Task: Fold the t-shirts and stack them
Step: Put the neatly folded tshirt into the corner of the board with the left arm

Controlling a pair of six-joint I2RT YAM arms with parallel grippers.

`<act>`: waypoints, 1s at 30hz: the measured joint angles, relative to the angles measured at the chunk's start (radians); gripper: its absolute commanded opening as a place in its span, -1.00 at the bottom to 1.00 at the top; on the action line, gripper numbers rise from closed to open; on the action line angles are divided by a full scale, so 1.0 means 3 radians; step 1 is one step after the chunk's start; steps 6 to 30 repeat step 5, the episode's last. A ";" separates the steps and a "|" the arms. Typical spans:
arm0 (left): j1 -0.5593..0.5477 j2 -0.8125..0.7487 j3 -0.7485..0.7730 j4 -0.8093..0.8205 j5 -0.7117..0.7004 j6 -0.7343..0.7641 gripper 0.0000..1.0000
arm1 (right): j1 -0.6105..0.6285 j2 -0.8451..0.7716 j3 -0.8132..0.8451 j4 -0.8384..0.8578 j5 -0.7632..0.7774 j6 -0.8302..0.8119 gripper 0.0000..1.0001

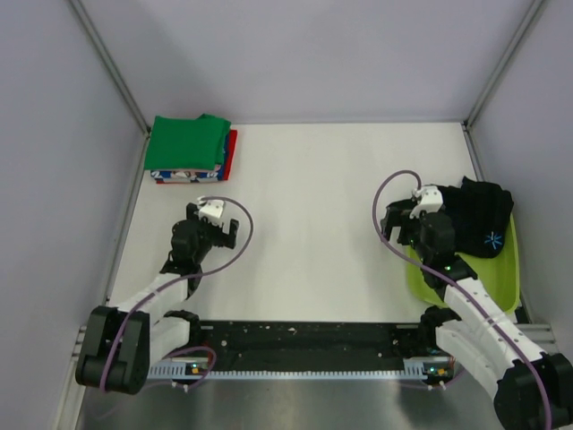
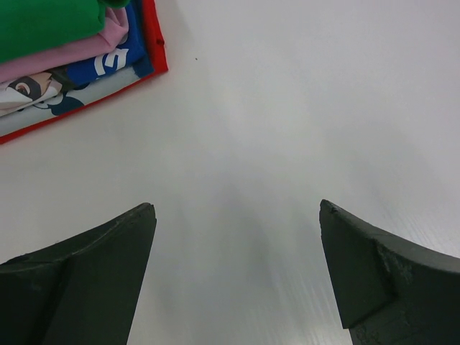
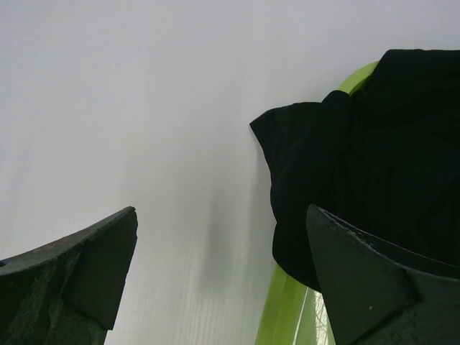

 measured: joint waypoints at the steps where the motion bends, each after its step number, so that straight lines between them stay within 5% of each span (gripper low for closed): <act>1: 0.0000 0.0001 0.0000 0.0000 0.0001 0.0001 0.98 | 0.0000 0.0000 0.0000 0.0000 0.0001 0.0000 0.97; 30: 0.0000 0.0004 0.0000 -0.0001 0.0003 0.0006 0.98 | 0.0000 0.0000 0.0000 0.0000 0.0001 0.0000 0.97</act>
